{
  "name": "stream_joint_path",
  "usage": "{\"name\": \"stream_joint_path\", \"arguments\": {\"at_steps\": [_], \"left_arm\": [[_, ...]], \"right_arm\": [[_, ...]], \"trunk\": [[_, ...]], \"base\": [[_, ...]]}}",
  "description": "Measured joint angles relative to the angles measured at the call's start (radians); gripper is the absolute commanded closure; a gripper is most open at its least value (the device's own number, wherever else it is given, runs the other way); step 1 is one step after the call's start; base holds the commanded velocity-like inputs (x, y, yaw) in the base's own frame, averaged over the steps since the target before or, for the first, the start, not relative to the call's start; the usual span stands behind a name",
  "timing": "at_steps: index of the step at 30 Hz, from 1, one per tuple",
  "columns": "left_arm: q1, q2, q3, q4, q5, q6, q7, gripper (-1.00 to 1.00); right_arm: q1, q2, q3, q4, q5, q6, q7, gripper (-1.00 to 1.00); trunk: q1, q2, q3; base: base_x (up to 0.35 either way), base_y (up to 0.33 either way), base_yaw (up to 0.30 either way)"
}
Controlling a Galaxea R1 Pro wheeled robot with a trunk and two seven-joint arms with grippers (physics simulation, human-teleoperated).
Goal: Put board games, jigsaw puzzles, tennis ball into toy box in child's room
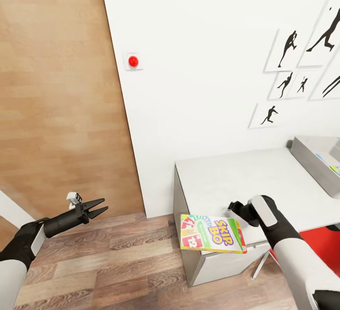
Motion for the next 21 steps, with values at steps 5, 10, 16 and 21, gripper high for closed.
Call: {"name": "stream_joint_path", "arguments": {"at_steps": [5, 10, 16, 21], "left_arm": [[0.0, 0.0, 0.0, 0.0, 0.0, 0.0, 0.0, -1.0], [0.0, 0.0, 0.0, 0.0, 0.0, 0.0, 0.0, -1.0], [0.0, 0.0, 0.0, 0.0, 0.0, 0.0, 0.0, -1.0], [0.0, 0.0, 0.0, 0.0, 0.0, 0.0, 0.0, -1.0]], "right_arm": [[0.063, -0.023, -0.004, -0.161, -0.001, 0.006, -0.008, -1.0], [0.102, -0.036, -0.005, -0.25, -0.001, 0.01, -0.008, -1.0], [0.186, -0.058, -0.008, -0.398, -0.002, 0.013, -0.008, -1.0], [0.283, -0.078, -0.014, -0.569, -0.007, 0.038, -0.008, -1.0]], "trunk": [[0.0, 0.0, 0.0], [0.0, 0.0, 0.0], [0.0, 0.0, 0.0], [0.0, 0.0, 0.0]], "base": [[0.0, 0.0, 0.0], [0.0, 0.0, 0.0], [0.0, 0.0, 0.0], [0.0, 0.0, 0.0]]}}
